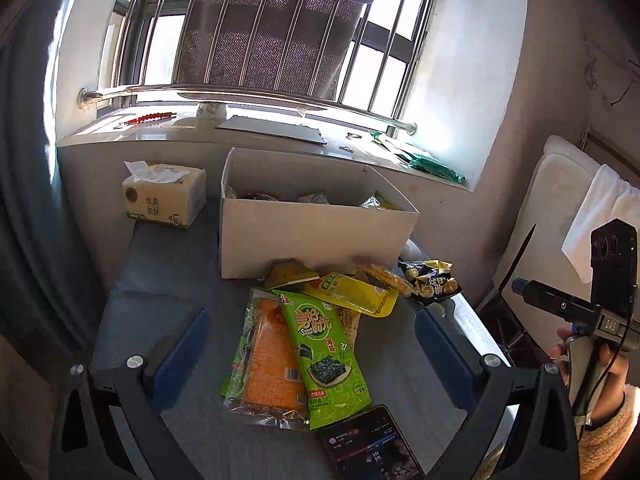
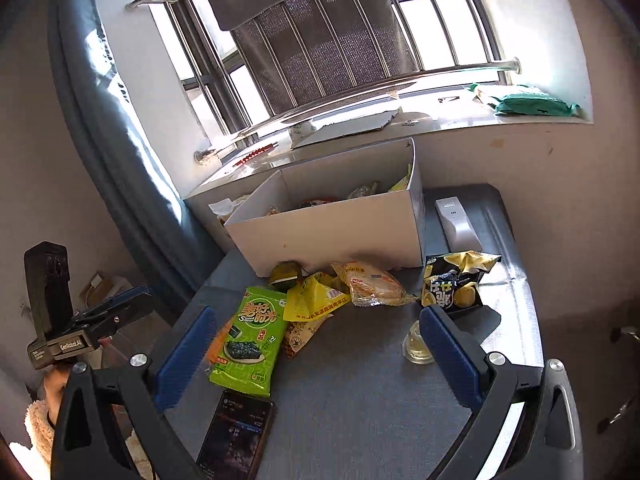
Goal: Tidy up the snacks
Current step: 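Withdraw both tools from the box back over the table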
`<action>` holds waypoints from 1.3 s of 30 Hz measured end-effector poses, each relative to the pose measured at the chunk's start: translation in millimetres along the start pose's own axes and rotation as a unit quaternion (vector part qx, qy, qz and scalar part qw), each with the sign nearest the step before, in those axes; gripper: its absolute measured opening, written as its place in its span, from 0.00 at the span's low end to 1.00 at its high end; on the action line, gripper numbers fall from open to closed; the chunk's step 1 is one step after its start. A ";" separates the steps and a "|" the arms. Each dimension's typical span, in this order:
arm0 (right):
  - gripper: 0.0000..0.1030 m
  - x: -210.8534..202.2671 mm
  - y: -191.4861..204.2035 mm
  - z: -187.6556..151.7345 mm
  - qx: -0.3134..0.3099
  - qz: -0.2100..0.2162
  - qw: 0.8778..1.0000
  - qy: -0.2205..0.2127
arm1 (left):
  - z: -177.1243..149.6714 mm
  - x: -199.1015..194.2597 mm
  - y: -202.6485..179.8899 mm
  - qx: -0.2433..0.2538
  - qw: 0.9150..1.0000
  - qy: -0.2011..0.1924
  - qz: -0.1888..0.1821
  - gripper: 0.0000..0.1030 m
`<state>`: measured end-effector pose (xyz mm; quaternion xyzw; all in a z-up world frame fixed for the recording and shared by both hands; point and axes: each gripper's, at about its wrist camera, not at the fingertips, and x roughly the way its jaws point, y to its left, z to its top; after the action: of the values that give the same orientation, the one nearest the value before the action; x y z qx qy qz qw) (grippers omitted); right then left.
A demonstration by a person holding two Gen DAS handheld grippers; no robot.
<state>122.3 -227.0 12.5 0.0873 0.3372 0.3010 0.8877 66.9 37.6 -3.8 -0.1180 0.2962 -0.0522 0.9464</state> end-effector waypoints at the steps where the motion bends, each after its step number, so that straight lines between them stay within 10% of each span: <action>1: 1.00 -7.2 -0.1 -9.4 0.004 0.003 1.000 -0.002 | -6.1 -3.2 -1.7 -0.002 1.000 0.002 -0.001 1.00; 12: 1.00 -41.6 14.5 -76.1 0.008 0.002 1.000 0.003 | -48.9 -31.3 -21.6 -0.017 1.000 0.009 -0.003 1.00; 39: 1.00 -12.4 -23.5 -87.0 0.085 -0.006 0.996 0.038 | -66.1 -20.5 -22.4 -0.006 1.000 0.023 0.003 1.00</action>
<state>69.5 -257.4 -55.0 0.1491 0.3953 0.2687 0.8656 11.6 6.7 -39.5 -0.1215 0.3184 -0.0499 0.9388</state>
